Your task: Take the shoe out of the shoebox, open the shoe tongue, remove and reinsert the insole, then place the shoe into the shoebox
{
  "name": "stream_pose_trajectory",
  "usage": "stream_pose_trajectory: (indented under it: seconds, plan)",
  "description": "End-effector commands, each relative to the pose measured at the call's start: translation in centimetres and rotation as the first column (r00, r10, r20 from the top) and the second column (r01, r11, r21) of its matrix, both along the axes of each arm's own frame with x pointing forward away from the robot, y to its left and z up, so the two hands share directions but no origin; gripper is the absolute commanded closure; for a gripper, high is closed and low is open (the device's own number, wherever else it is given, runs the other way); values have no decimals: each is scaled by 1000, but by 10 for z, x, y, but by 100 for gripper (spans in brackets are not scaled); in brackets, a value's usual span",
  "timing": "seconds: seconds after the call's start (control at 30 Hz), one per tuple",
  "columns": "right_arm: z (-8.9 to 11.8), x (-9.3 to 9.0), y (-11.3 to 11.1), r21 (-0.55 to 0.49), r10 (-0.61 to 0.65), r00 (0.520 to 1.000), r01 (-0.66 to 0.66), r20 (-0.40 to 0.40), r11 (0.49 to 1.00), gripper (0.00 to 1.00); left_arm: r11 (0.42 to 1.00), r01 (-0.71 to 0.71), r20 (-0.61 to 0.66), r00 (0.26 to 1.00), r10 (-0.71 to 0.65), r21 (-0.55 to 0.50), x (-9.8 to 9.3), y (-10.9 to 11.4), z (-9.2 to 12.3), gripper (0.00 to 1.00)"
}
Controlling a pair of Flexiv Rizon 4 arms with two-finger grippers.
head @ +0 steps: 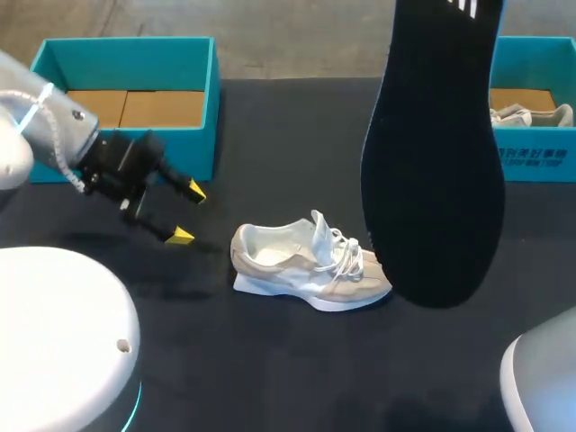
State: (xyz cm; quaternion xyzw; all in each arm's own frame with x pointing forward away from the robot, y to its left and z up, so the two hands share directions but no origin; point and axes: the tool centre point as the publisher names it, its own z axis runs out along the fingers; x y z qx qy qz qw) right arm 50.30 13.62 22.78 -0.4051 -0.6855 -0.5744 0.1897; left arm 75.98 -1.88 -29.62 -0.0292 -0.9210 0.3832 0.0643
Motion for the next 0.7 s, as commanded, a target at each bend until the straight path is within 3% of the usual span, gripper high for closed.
stream_pose_trajectory:
  seconds: [0.03,0.07,0.63,0.7]
  plan:
    - [2,1,1,-3,0,1000,0,-2,1000,100,983,38,14,999,-41,181,-1,-3,16,0]
    - [2,1,1,-3,0,1000,0,-2,1000,100,974,63,10,998,-66,218,-1,-5,17,0]
    - [2,1,1,-3,0,1000,0,-2,1000,100,974,63,10,998,-66,218,-1,-5,17,0]
    - [2,1,1,-3,0,1000,0,-2,1000,100,963,37,37,998,-48,266,-1,-16,20,0]
